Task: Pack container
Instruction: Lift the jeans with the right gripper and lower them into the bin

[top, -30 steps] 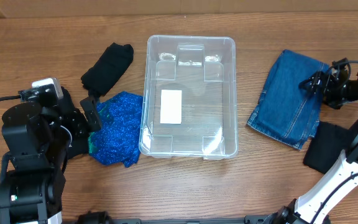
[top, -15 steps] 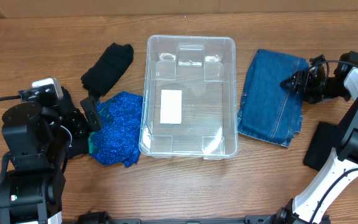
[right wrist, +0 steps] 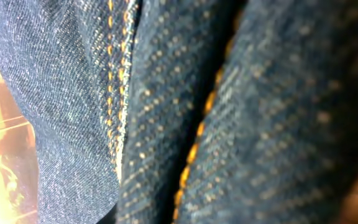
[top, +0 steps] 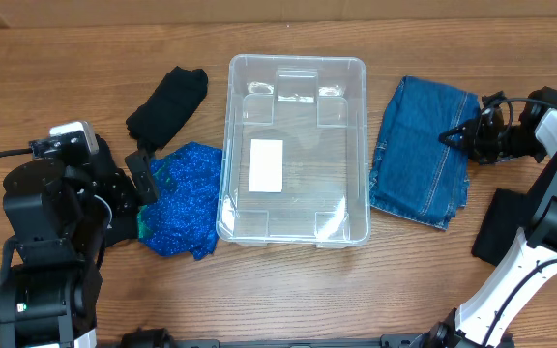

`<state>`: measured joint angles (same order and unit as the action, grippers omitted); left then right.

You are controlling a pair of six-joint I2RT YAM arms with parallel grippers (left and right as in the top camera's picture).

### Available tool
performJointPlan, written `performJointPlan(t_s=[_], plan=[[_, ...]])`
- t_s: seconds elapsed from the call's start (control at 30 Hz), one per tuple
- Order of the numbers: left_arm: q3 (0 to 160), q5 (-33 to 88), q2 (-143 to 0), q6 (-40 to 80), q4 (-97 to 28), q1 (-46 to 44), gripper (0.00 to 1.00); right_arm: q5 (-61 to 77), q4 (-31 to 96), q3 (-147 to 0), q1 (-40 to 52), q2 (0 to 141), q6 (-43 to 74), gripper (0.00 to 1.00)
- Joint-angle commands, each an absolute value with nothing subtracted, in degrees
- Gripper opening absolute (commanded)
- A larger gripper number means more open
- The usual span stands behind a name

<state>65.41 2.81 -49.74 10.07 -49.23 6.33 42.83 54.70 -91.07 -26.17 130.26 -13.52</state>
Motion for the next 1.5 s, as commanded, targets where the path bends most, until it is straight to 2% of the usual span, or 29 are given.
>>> performJointPlan(t_s=[0.0, 0.07, 0.37, 0.5, 0.73, 1.1, 1.27, 1.47], plan=[[66.8, 2.6, -49.4, 9.0, -49.1, 5.9, 1.0, 34.9, 57.9, -88.6, -24.5, 135.9, -13.2, 0.08], [66.8, 2.6, -49.4, 9.0, -49.1, 5.9, 1.0, 34.9, 59.5, -90.1, -24.5, 135.9, -13.2, 0.04], [66.8, 2.6, -49.4, 9.0, -49.0, 5.9, 1.0, 38.6, 73.5, -107.2, -24.5, 135.7, -14.0, 0.04], [66.8, 2.6, -49.4, 9.0, -49.0, 5.9, 1.0, 43.9, 82.7, -119.6, -24.5, 135.4, -18.2, 0.04], [66.8, 2.6, -49.4, 9.0, -48.8, 5.9, 1.0, 43.6, 97.1, -145.5, -23.6, 133.6, -17.7, 0.04], [66.8, 2.6, -49.4, 9.0, -47.8, 5.9, 1.0, 43.8, 97.1, -148.9, -17.5, 113.7, -12.9, 0.04], [66.8, 2.6, -49.4, 9.0, -47.8, 5.9, 1.0, 37.0, 97.1, -148.9, -10.0, 104.7, -4.9, 0.04], [66.8, 2.6, -49.4, 9.0, -47.8, 5.9, 1.0, 36.1, 97.1, -148.8, 1.9, 98.9, 6.0, 0.04]])
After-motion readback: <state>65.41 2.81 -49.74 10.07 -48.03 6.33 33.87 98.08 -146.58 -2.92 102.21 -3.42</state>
